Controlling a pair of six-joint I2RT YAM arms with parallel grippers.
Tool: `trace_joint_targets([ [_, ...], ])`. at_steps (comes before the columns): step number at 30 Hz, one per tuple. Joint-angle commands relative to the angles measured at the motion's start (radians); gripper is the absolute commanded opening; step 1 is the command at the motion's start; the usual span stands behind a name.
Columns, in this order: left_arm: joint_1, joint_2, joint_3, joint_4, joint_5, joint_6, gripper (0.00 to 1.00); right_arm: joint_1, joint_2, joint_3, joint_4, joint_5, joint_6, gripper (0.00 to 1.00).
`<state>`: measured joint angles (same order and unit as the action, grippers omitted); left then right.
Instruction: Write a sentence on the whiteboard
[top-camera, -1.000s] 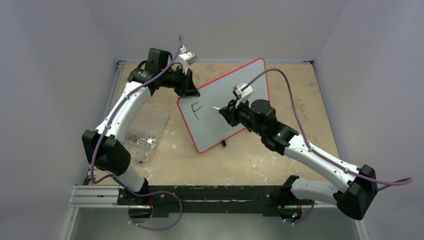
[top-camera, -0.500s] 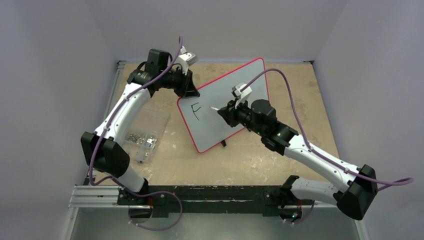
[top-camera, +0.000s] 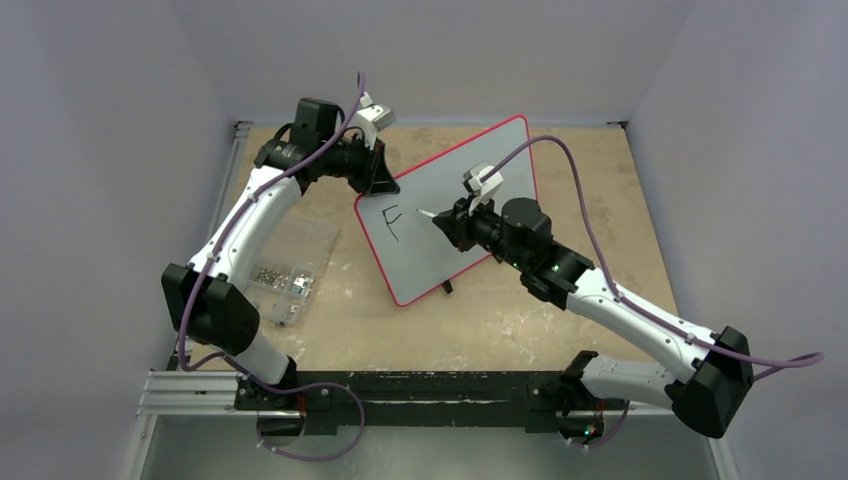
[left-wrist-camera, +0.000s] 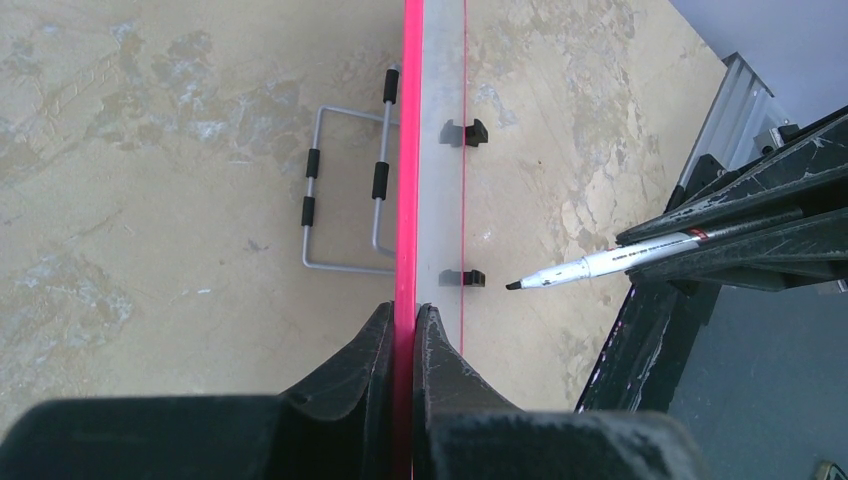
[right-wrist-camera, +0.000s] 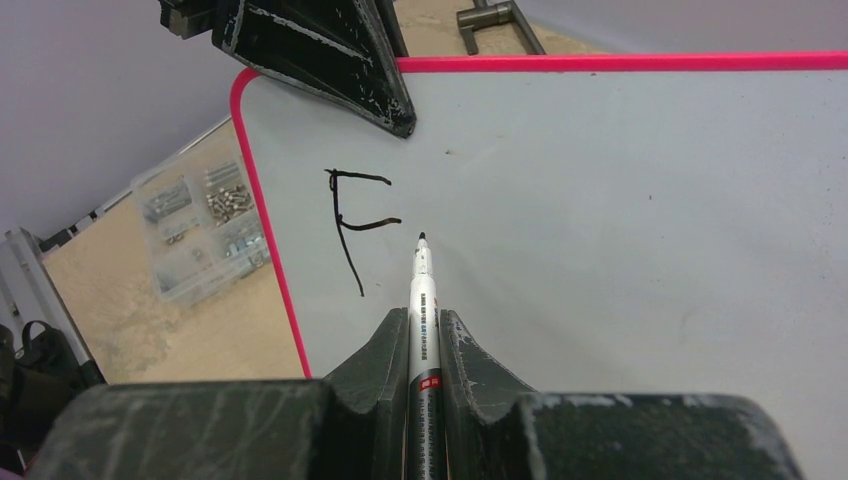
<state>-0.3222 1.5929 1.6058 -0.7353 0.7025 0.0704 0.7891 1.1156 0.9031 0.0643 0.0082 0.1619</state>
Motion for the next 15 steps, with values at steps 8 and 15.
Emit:
trace_joint_targets([
  [8,-0.001,-0.024,-0.011,0.044,-0.115,0.039,0.0,-0.004,0.02,0.004,0.075,-0.004,-0.018,0.0],
  [15,-0.002,-0.025,-0.01,0.044,-0.107,0.037,0.0,-0.003,0.051,0.013,0.07,0.006,-0.011,0.0],
])
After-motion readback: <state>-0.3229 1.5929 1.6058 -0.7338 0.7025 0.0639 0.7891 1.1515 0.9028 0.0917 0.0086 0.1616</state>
